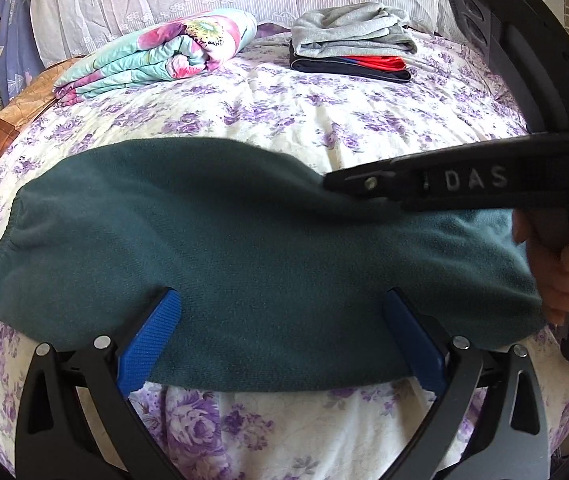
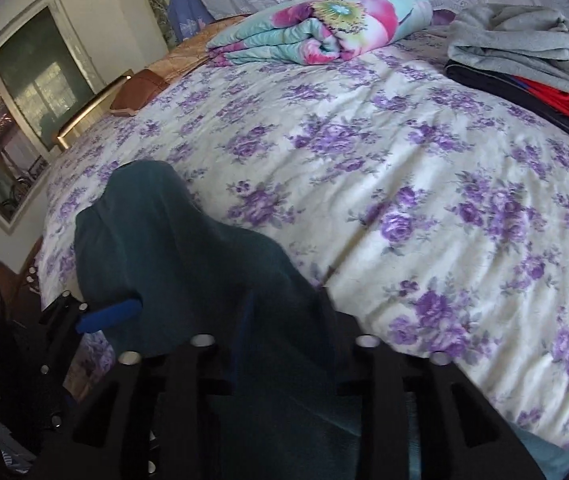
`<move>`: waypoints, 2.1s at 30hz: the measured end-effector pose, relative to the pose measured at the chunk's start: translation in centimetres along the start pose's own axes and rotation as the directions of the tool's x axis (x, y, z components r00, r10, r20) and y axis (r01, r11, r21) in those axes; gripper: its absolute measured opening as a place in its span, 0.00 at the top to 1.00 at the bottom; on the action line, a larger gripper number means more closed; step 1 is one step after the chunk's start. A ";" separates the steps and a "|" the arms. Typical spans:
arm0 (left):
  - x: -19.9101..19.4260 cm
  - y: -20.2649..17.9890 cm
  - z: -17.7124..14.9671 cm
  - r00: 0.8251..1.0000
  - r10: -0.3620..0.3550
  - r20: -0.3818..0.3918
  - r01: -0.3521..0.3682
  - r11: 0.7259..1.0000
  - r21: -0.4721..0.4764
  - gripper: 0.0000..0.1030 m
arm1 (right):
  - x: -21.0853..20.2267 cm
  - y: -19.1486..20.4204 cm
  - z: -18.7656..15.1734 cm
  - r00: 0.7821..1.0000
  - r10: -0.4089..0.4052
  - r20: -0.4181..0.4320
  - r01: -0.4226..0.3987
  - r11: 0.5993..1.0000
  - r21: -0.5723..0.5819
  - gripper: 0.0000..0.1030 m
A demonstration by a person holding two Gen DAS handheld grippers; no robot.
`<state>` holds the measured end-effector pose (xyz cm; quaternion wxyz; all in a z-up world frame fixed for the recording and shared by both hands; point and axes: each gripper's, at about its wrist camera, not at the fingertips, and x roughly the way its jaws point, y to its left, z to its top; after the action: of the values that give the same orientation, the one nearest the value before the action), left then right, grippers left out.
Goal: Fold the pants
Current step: 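Sweep the right gripper over the pants to smooth them flat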
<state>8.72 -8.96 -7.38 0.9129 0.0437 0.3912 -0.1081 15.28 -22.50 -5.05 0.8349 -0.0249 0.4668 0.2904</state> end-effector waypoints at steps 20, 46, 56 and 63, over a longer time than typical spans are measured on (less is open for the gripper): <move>-0.2 1.0 0.0 0.998 -0.057 0.005 0.057 0.997 -0.055 0.05 | -0.8 -2.6 1.8 0.973 0.208 0.100 -0.222 0.962 0.157 0.58; 0.0 1.0 0.0 0.999 -0.044 -0.002 0.043 0.998 -0.045 0.05 | 0.4 -4.6 5.6 0.960 -0.177 0.216 0.159 0.983 0.095 1.00; 0.2 0.8 0.1 1.000 -0.024 -0.008 0.024 0.999 -0.038 0.04 | -0.7 -0.2 2.0 0.993 0.042 0.109 -0.041 0.999 -0.011 0.99; 0.2 0.8 0.1 1.000 -0.018 -0.012 0.018 0.999 -0.031 0.04 | 0.0 -1.8 1.6 0.987 0.007 0.160 -0.029 0.990 0.135 0.95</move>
<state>9.09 -8.19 -7.48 0.9100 0.0268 0.3990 -0.1099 17.42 -23.49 -4.51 0.8667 0.0599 0.4177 0.2661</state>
